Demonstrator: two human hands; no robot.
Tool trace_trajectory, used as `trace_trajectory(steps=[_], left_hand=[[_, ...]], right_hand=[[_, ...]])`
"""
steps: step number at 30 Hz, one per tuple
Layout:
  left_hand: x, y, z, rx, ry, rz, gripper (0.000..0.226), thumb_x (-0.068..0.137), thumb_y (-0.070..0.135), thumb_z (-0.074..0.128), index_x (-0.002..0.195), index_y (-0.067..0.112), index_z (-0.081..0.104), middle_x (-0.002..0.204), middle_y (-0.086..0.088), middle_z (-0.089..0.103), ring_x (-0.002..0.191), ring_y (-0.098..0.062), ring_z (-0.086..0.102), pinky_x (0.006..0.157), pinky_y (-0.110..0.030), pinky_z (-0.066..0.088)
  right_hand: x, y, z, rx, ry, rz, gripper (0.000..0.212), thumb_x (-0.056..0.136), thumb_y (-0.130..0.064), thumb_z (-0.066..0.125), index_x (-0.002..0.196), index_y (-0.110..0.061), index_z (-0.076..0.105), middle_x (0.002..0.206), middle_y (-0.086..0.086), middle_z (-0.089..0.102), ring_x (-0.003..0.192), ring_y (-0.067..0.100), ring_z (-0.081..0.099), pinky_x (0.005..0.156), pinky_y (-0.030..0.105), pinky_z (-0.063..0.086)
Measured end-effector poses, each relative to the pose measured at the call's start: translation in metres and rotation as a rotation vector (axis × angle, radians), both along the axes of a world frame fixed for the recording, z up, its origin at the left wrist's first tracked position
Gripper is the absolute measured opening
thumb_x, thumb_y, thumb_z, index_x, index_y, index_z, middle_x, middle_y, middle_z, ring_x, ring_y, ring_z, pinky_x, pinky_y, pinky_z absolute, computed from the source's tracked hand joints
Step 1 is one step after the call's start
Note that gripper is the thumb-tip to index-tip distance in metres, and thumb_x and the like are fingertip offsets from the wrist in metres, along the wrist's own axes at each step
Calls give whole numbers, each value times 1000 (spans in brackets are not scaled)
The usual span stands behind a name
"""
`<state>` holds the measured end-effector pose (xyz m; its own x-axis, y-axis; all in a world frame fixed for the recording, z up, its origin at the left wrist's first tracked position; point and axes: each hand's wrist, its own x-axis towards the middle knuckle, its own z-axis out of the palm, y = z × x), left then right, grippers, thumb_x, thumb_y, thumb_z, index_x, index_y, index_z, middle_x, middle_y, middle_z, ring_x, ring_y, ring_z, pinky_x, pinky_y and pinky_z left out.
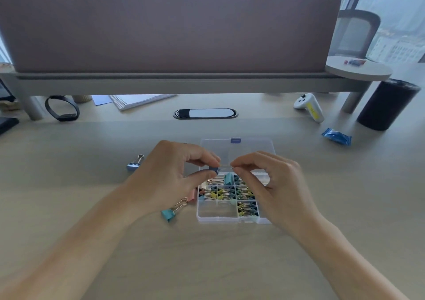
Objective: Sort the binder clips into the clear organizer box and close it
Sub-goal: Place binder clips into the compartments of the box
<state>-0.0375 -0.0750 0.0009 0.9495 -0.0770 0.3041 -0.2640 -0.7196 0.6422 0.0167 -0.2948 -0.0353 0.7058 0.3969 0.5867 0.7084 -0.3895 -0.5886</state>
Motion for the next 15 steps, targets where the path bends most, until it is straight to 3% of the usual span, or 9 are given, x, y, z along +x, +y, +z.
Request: trace_trajectory(steps=[2, 5, 7, 10, 13, 15], left_hand=[[2, 3, -5, 78, 13, 9, 16, 84, 24, 83, 97, 32, 81, 103, 31, 71, 101, 10, 66, 89, -8, 48], [6, 5, -13, 146, 45, -4, 16, 86, 25, 81, 101, 29, 82, 110, 24, 73, 102, 5, 67, 95, -19, 51], [7, 6, -17, 158, 63, -11, 17, 87, 26, 80, 104, 29, 82, 113, 22, 73, 103, 3, 67, 97, -25, 52], [8, 12, -21, 166, 64, 24, 16, 89, 27, 78, 104, 30, 81, 113, 24, 72, 103, 6, 66, 97, -21, 51], [9, 14, -22, 188, 70, 15, 16, 89, 25, 78, 104, 31, 81, 113, 23, 72, 103, 7, 65, 93, -10, 47], [9, 13, -21, 226, 77, -9, 18, 91, 24, 76, 107, 30, 80, 115, 21, 72, 104, 5, 64, 94, -13, 48]], right_hand=[[6, 2, -7, -80, -33, 30, 9, 96, -14, 73, 101, -19, 79, 95, -14, 73, 87, -1, 69, 79, 16, 54], [9, 5, -16, -150, -37, 47, 9, 98, -18, 72, 104, -21, 78, 97, -15, 73, 86, 1, 69, 77, 23, 57], [8, 5, -17, -169, -9, 17, 10, 99, -24, 70, 108, -24, 76, 99, -17, 72, 89, -1, 68, 80, 20, 56], [6, 2, -15, -197, 60, -51, 16, 100, -37, 63, 115, -33, 66, 101, -23, 69, 97, -4, 64, 83, 15, 52], [2, 2, -16, -268, 48, -78, 15, 100, -27, 63, 114, -33, 63, 98, -21, 69, 94, 1, 64, 79, 28, 57], [1, 3, -17, -281, 53, -86, 20, 97, -20, 64, 113, -32, 64, 99, -20, 69, 94, 1, 64, 78, 31, 58]])
